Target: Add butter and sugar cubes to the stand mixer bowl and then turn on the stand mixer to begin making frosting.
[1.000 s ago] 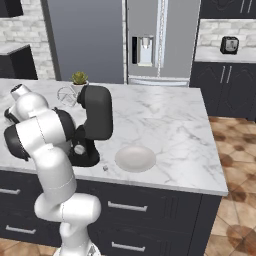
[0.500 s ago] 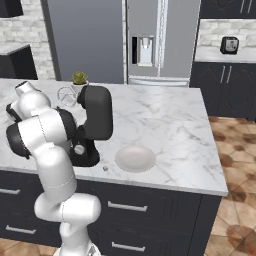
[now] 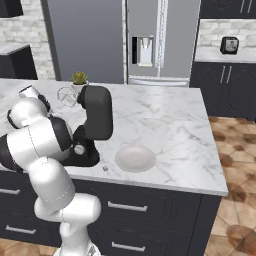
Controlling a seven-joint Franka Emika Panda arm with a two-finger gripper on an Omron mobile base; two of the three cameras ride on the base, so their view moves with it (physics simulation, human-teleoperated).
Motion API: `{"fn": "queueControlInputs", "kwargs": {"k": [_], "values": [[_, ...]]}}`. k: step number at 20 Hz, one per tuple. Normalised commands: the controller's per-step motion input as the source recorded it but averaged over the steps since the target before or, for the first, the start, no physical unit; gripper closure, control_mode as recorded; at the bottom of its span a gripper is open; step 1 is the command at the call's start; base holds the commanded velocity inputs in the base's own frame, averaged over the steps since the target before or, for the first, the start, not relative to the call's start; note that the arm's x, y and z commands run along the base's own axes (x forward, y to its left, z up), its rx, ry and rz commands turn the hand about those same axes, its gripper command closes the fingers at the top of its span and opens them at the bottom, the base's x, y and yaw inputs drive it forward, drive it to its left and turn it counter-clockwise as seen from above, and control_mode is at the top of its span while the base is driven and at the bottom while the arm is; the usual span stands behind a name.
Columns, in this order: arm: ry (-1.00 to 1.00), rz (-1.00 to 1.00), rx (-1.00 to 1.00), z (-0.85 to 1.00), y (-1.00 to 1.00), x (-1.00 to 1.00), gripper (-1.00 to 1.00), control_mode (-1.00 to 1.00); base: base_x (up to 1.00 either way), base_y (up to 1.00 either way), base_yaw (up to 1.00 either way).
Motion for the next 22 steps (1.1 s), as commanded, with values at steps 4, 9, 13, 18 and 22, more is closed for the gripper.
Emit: {"fn": "queueControlInputs", "kwargs": {"k": [4,9,13,18,22], "values": [[0.0,0.0,0.05,-0.3,-0.11,0.01,1.0,-1.0,0.0,0.0,0.0],[0.0,0.0,0.11,-0.37,0.0,0.02,1.0,-1.0,0.0,0.0,0.0],[0.0,0.0,0.1,-0.29,0.08,0.07,1.0,-1.0,0.0,0.0,0.0],[0.0,0.0,0.04,-0.36,0.22,0.04,-1.0,-1.0,0.0,0.0,0.0],[0.0,0.0,0.0,-0.14,0.05,-0.03,-1.0,-1.0,0.0,0.0,0.0]]}}
